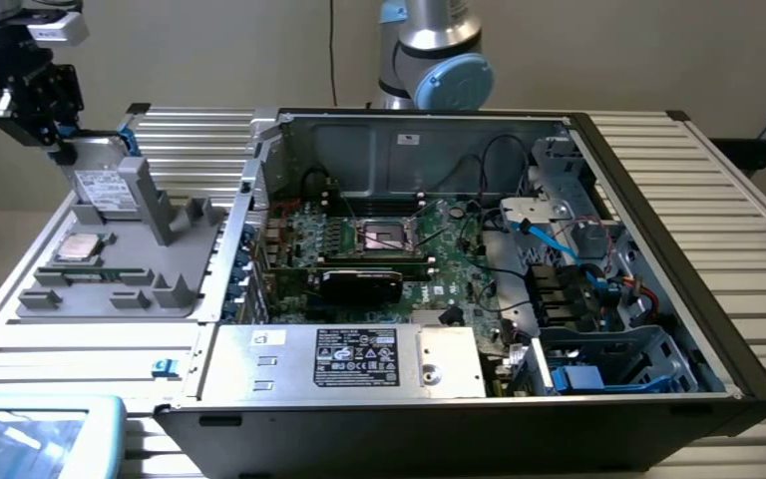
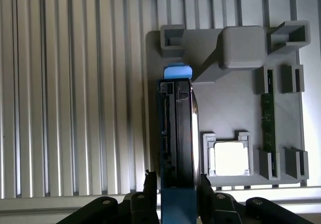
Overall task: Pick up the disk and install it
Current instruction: 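Pick up the disk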
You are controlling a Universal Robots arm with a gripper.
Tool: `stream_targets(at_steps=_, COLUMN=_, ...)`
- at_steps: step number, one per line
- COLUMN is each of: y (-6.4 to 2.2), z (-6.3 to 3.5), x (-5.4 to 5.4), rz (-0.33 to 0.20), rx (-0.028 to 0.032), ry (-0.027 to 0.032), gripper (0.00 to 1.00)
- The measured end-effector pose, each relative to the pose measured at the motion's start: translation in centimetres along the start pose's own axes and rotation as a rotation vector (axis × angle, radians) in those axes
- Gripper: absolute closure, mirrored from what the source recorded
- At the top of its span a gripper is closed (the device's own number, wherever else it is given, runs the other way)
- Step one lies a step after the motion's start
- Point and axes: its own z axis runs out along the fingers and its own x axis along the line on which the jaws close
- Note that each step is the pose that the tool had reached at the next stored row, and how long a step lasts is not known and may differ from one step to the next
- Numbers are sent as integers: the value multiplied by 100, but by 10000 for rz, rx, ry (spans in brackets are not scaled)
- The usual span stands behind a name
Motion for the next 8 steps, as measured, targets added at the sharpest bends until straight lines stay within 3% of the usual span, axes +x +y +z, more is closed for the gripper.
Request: stream_targets(at_steps=8, y=0, z=1, x=0, rz=-1, rx=17, ry=-1, gripper=57)
